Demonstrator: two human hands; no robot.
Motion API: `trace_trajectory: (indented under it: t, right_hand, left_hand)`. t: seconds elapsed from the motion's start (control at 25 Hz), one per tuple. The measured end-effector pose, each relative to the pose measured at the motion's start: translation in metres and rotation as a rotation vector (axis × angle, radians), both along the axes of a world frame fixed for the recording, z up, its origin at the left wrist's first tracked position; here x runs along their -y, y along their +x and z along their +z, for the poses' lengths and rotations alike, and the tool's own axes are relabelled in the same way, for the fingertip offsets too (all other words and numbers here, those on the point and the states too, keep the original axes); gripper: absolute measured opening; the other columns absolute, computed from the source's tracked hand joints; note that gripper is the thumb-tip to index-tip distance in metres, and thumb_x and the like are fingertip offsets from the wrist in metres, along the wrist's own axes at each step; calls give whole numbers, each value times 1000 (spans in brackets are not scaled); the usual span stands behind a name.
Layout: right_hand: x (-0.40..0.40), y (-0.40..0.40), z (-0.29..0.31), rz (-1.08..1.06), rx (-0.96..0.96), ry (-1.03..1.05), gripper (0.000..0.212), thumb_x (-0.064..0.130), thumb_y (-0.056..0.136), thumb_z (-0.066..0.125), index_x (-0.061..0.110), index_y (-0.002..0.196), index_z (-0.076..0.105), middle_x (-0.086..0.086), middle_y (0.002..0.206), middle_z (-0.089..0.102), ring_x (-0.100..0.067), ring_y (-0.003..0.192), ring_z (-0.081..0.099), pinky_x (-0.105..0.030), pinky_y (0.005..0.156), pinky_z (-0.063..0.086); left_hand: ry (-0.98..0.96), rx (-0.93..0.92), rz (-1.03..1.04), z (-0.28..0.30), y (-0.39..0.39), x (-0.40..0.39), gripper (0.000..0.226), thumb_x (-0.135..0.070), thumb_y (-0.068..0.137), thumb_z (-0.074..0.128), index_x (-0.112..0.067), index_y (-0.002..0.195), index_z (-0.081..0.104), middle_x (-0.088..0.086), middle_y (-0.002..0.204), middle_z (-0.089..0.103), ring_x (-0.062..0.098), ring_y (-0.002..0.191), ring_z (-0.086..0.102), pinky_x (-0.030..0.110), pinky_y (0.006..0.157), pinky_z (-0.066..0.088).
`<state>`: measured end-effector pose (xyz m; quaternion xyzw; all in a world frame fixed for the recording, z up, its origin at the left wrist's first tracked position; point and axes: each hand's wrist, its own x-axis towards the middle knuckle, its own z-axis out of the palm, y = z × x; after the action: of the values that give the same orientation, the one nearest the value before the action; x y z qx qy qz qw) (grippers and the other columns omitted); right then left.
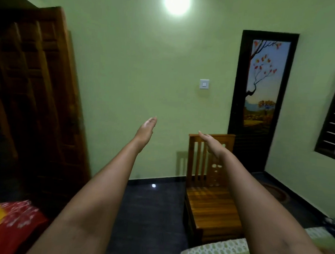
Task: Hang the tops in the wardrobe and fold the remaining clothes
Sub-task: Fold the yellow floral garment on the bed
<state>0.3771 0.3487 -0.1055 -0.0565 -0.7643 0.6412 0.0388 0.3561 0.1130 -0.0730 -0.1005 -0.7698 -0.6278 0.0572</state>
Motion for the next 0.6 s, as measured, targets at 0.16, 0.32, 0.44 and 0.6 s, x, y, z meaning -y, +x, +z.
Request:
trace_trajectory:
  t: [0.16, 0.32, 0.44, 0.6]
  right_hand:
    - [-95, -22, -26, -118, 45, -58, 86, 59, 88, 51, 25, 153, 8, -5, 160, 9, -27, 146, 10, -48, 116, 10]
    - [-203, 9, -38, -469, 71, -101, 82, 50, 94, 47, 16, 153, 2, -2, 160, 4, -21, 147, 6, -40, 116, 8]
    - [-274, 48, -38, -713, 69, -78, 81, 52, 94, 47, 18, 153, 5, -1, 160, 6, -24, 147, 9, -43, 116, 12]
    - [-329, 103, -34, -1034, 65, -84, 77, 57, 92, 47, 21, 152, 15, -5, 159, 13, -33, 144, 18, -51, 110, 24]
  left_hand:
    - [31, 72, -209, -21, -70, -114, 57, -45, 101, 34, -15, 149, 27, 4, 151, 36, 23, 138, 35, 34, 112, 27]
    - [16, 116, -509, -33, -106, -257, 59, -49, 100, 33, -15, 149, 28, 5, 150, 38, 24, 138, 35, 37, 113, 26]
    - [43, 137, -744, -28, -105, -355, 54, -44, 102, 32, -14, 146, 32, 3, 143, 44, 20, 134, 38, 31, 108, 28]
    - [-50, 105, -1015, -16, -99, -464, 63, -54, 99, 28, -11, 146, 33, 10, 147, 42, 28, 136, 38, 42, 114, 24]
